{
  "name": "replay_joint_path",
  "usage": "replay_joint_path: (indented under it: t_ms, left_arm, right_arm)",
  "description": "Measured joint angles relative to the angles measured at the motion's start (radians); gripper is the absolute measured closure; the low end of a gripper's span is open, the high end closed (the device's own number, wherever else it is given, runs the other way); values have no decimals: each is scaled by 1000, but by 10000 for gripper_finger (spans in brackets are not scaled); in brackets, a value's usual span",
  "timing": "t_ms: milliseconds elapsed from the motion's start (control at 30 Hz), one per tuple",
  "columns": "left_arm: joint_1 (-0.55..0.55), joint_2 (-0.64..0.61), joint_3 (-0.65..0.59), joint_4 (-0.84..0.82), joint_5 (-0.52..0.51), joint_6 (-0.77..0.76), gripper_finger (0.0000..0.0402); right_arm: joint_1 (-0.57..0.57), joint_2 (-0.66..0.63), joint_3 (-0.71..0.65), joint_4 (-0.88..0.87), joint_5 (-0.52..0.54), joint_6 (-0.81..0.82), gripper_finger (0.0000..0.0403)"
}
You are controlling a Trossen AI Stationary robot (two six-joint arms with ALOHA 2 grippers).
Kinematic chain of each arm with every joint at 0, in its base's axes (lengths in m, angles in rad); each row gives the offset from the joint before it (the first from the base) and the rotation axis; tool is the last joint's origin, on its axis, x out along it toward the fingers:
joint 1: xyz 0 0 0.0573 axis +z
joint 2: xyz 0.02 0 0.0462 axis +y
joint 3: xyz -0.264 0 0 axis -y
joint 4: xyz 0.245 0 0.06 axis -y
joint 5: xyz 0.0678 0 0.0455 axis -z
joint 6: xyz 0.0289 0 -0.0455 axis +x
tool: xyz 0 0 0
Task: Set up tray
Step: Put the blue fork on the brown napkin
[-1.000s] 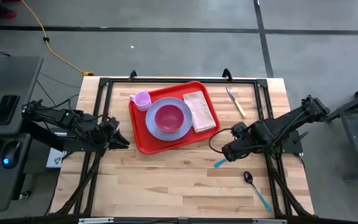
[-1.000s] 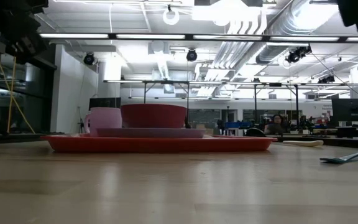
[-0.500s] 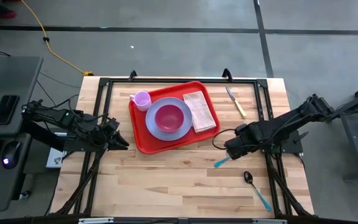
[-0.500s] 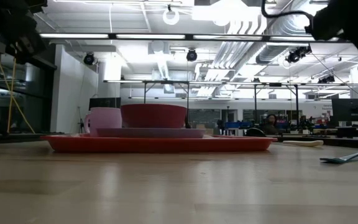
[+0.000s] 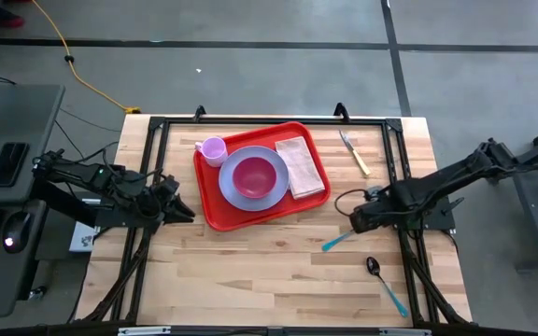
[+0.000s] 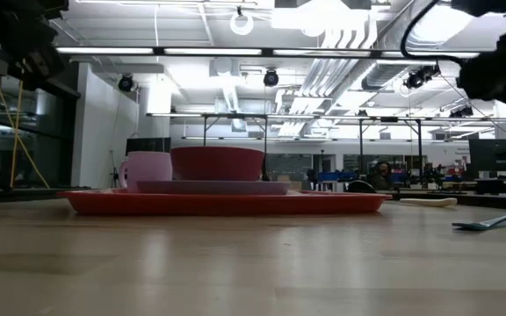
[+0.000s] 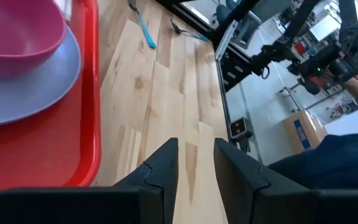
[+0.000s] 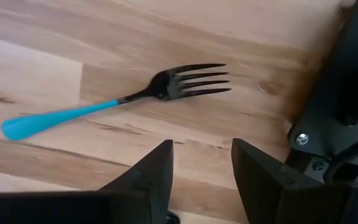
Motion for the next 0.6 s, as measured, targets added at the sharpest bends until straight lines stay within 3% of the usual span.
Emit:
replay_joint_path:
  t_ms: [200,600]
  left_arm:
    - [0,0,0,0,-12,-4,268]
    - [0,0,0,0,-28,-4,268]
  right_arm:
    - [-43,-65,-42,24,23,-22,261]
    - [-150,-54,-42,24,22,14,261]
